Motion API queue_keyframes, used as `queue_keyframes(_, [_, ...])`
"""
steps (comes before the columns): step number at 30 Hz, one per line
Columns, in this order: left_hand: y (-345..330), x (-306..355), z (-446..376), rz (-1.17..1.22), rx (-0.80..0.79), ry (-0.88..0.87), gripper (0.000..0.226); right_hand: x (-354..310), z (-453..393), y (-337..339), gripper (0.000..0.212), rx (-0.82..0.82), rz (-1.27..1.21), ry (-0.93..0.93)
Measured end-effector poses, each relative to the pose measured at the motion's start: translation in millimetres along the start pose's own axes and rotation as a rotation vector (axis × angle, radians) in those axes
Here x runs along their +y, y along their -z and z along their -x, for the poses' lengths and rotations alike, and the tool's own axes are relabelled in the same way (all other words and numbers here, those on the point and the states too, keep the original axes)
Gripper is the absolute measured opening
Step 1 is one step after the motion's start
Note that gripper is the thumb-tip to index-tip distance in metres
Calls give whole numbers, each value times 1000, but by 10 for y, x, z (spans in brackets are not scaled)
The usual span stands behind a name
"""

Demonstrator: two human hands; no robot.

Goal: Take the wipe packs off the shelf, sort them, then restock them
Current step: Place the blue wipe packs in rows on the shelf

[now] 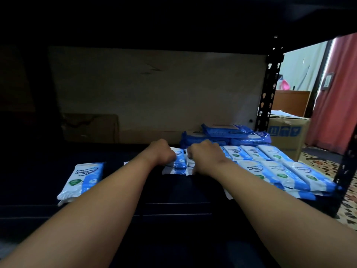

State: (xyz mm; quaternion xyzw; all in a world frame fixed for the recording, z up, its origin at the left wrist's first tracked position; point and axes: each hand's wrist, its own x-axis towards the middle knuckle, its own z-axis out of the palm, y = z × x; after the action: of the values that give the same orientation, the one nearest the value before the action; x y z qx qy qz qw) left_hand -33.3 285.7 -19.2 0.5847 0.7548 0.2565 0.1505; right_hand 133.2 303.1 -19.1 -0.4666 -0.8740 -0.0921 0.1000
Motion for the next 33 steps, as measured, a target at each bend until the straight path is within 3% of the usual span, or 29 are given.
queue_keyframes(7, [-114,67,28,185,-106,-33,30,235,-53,-36,38,-37,-69,12])
queue_keyframes(14, [-158,50,-65,109,-106,-78,22,257,-66,-44,42,-52,-139,6])
queue_keyframes(17, [-169,26,-60,39,-88,-83,40,294,-62,-65,41,-56,-190,-2])
queue_keyframes(21, [-184,-17,-58,9,-62,-122,42,333,-38,-57,41,-78,-250,-6])
queue_keyframes(23, [-165,-46,-62,24,-77,-128,54,351,-45,-30,42,-96,-279,2])
queue_keyframes(26, [-125,-59,-42,-23,-93,-136,76,358,-48,-22,29,-80,-268,17])
queue_keyframes(31, [-187,-34,-11,-56,-40,-147,69,286,-62,-69,11,-21,-173,-20])
queue_keyframes(33, [-226,-37,-8,-43,-31,-147,68,248,-62,-83,16,-7,-153,-37])
